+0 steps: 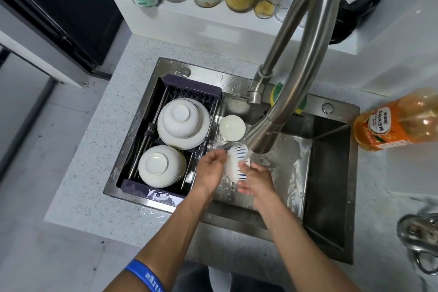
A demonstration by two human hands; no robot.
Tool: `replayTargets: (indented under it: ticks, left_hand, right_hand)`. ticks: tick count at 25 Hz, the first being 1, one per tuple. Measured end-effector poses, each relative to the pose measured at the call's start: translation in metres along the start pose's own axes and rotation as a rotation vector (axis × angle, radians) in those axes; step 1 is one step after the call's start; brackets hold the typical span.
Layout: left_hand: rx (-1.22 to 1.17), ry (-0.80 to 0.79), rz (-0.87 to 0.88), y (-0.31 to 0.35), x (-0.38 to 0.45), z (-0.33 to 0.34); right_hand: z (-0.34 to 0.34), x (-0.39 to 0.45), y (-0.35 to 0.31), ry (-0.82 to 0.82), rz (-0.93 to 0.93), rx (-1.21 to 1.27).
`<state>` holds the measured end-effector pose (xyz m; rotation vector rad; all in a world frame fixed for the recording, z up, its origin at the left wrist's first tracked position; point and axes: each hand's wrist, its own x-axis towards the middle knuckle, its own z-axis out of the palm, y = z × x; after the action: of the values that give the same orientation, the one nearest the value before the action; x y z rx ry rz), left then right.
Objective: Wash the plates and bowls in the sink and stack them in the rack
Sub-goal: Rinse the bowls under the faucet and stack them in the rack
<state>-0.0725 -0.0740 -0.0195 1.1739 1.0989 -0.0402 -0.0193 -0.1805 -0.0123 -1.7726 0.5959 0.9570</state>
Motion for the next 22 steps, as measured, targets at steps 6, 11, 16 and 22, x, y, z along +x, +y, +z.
replayTargets:
  ticks: [6,11,16,22]
  left_hand:
    - [0.132,-0.162,0.078,-0.012,-0.007,0.004]
    - [0.169,-0.26,0.068,-0.017,-0.002,0.033]
    - [0.163,-0.262,-0.004,0.002,-0.001,0.056]
    - [-0.064,-0.124,-0.198,0.005,0.012,0.038]
  right_hand:
    - [0.004,-0.008,-0.008,-0.046,0.274,0.273]
    - [-0.03,-0.018,-0.012,-0.012,0.288,0.386]
    - [-0.061,-0.024,-0.009,-0.023,0.25,0.434]
    - [-0.052,-0.018,-0.017,-0.132,0.268,0.464]
